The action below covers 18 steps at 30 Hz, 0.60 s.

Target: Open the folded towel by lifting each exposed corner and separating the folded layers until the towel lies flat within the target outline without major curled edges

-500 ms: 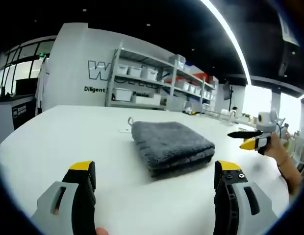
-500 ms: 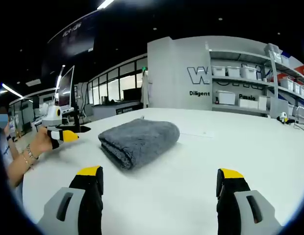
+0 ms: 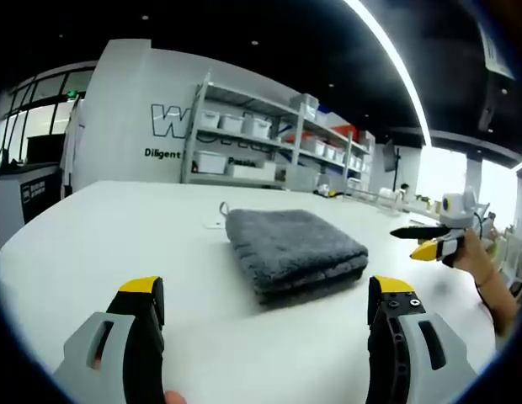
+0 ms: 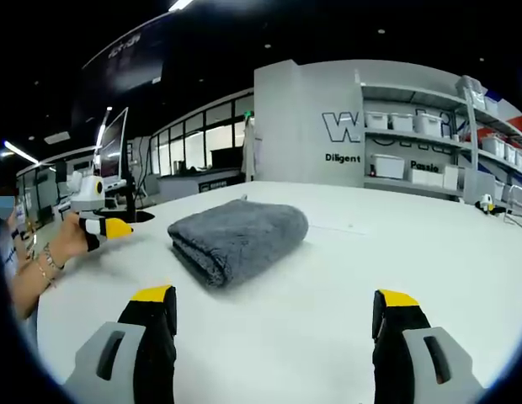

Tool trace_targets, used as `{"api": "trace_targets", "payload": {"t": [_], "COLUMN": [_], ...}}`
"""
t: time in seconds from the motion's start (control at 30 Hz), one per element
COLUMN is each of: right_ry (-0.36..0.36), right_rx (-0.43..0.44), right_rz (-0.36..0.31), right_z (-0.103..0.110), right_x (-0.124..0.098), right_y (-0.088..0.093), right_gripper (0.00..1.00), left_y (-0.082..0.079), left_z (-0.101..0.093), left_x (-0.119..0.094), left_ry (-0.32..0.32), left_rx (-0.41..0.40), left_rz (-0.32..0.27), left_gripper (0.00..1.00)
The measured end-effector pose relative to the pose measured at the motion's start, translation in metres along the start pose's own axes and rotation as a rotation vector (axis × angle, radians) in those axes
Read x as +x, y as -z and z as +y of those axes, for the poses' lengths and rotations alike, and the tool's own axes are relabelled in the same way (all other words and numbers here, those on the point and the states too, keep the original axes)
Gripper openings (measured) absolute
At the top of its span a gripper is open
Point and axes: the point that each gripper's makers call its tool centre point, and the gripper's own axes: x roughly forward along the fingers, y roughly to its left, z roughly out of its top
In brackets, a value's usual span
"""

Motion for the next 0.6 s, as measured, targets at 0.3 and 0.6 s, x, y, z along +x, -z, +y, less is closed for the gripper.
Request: {"api": "trace_targets", "payload": {"t": [0.3,0.6], "right_ry": [-0.001,0.004], "right_rx": [-0.009,-0.021], "right_rz": [-0.002,0.016], "right_z": [0.0011,0.0031], "right_x": [-0.0004,-0.0007], "right_y": [-0.0003,0.0028], "right_gripper": [0.99,0.99], "left_y": [0.0008,-0.0013], "left_z": [0.0006,0.0013], "left_x": [-0.0014,-0.0046], "left_ry": [-0.004,-0.001], "left_rx": [0.001,-0.009], "left_rz": [0.005,0.003], "left_gripper": [0.99,0.99]}}
